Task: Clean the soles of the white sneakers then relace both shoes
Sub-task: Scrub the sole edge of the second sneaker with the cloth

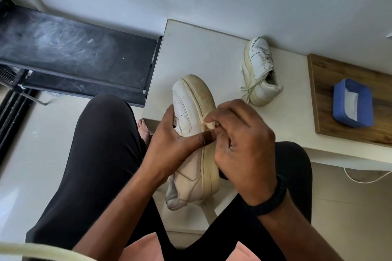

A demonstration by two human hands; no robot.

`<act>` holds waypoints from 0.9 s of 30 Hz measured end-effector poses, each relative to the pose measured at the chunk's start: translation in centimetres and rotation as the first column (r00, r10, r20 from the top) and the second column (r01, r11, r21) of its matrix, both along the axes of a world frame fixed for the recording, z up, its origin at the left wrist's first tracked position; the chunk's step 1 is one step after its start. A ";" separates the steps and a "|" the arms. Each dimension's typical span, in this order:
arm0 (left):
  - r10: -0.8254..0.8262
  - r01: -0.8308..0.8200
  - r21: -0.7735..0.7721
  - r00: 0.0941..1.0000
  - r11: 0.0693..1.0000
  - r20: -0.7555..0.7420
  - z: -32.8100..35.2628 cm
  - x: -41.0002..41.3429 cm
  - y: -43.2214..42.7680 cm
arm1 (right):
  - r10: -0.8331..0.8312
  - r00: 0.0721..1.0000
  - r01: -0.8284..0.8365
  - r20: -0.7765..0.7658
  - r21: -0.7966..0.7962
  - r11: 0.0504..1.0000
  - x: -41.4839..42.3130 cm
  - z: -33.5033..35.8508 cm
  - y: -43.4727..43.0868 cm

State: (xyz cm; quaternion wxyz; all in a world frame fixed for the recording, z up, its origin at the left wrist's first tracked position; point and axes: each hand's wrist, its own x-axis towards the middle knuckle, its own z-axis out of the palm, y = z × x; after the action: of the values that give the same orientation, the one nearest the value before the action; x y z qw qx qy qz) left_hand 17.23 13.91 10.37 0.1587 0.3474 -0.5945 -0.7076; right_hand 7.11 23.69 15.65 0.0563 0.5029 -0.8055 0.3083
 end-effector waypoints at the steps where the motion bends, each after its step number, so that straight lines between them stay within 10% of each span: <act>1: 0.000 0.000 0.000 1.000 1.000 0.009 0.0 -0.1 0.0 | -0.021 1.000 0.021 0.000 -0.013 1.000 -0.4 0.2 -0.2; 27: -0.124 0.130 -0.216 0.991 0.968 0.040 1.8 -3.4 -0.3 | -0.098 0.991 0.084 -0.090 -0.152 0.985 -3.8 2.8 0.1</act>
State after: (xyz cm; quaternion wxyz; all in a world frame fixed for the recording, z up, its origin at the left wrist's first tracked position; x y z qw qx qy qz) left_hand 13.82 13.65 12.13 0.1426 0.2984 -0.6914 -0.6423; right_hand 3.29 23.77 18.47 0.1466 0.4744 -0.7989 0.3393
